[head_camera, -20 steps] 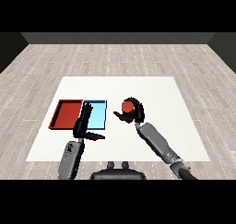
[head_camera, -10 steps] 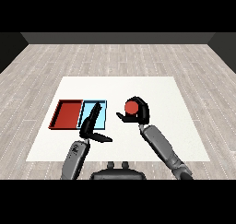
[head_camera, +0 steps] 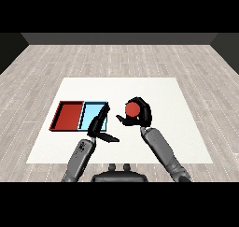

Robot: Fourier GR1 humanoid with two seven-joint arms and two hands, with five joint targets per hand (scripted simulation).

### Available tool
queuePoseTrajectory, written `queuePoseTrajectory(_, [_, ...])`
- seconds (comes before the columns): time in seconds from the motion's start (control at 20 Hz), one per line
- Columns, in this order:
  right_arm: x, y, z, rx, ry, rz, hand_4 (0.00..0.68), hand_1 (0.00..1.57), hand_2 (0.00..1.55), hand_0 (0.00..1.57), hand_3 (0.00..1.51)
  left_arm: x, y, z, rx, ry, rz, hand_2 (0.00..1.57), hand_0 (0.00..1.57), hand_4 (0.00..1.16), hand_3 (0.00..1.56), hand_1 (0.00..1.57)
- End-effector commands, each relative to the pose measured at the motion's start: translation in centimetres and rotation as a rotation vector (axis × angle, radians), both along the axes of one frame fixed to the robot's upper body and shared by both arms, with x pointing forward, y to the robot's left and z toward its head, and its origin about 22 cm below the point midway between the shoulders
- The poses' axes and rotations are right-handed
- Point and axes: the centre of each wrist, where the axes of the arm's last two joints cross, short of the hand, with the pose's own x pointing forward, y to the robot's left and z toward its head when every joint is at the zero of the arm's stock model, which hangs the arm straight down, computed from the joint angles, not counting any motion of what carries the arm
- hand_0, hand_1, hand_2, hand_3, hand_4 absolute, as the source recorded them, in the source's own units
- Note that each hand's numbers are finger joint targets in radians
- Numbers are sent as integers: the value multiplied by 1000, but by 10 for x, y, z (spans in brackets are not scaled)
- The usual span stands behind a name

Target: Pick the red can and put it in the red box

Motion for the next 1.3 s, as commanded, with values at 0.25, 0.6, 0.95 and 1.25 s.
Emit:
queuePoseTrajectory(0.25, [-10,-2,2,-32,-10,18,648,1571,1477,1571,1412,3,-51,-21,14,91,-53,0,0,0,0,0])
queuePoseTrajectory(0.6, [-8,4,3,-5,-19,50,646,1571,1478,1571,1412,6,-42,-3,-29,144,-101,0,0,0,0,0])
queuePoseTrajectory(0.95, [-5,37,-1,6,-31,89,644,1571,1482,1571,1416,7,-58,-28,-43,155,-102,0,0,0,0,0])
queuePoseTrajectory(1.25, [-10,45,19,14,-43,99,631,1571,1473,1571,1401,11,-63,-24,-29,112,-139,0,0,0,0,0])
